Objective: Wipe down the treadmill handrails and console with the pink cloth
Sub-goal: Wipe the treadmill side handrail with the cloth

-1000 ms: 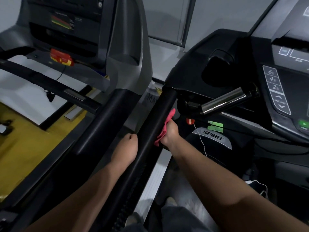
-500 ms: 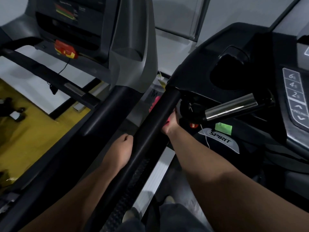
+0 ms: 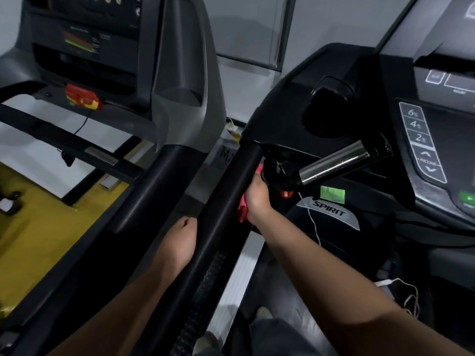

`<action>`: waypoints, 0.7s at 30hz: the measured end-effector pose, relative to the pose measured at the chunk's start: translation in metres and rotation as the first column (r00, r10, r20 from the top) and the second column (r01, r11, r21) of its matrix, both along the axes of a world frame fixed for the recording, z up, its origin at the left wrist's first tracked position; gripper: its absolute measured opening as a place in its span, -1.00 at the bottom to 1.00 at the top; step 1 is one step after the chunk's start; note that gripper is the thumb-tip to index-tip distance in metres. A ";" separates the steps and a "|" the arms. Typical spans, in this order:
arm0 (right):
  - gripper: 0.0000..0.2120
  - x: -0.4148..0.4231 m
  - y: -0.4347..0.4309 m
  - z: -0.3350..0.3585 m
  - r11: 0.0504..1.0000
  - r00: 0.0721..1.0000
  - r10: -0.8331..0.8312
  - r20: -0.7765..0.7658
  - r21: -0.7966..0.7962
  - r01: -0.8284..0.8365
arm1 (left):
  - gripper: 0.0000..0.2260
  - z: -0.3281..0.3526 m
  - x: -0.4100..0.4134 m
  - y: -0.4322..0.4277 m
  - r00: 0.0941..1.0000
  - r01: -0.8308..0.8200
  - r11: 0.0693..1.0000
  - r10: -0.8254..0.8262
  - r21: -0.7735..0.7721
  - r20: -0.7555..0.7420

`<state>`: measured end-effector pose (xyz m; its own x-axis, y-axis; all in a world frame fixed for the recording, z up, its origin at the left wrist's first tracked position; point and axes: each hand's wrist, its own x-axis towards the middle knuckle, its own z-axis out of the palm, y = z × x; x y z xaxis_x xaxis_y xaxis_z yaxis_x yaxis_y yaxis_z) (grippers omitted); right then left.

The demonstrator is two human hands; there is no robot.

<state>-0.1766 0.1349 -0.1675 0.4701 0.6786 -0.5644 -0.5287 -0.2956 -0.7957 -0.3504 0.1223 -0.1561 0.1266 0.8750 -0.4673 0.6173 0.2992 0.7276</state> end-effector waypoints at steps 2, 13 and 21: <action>-0.60 0.002 0.006 0.006 0.999 0.997 -0.031 0.071 -0.019 0.033 | -0.69 0.002 0.001 0.000 1.000 0.019 1.000 -0.019 0.015 -0.020; -0.52 -0.025 -0.006 0.013 0.996 0.882 -0.057 0.467 -0.035 0.083 | -0.73 0.001 0.002 -0.001 1.000 0.015 1.000 -0.015 0.025 -0.014; -0.50 -0.076 -0.051 0.032 0.928 0.233 0.370 0.899 -0.343 -0.148 | -0.75 -0.006 0.004 0.002 1.000 0.027 0.998 -0.027 0.061 -0.005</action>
<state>-0.2526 0.0838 -0.1357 0.5517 0.8332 0.0370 0.6850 -0.4274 -0.5900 -0.3464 0.1241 -0.1625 0.1486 0.8981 -0.4140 0.6274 0.2380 0.7414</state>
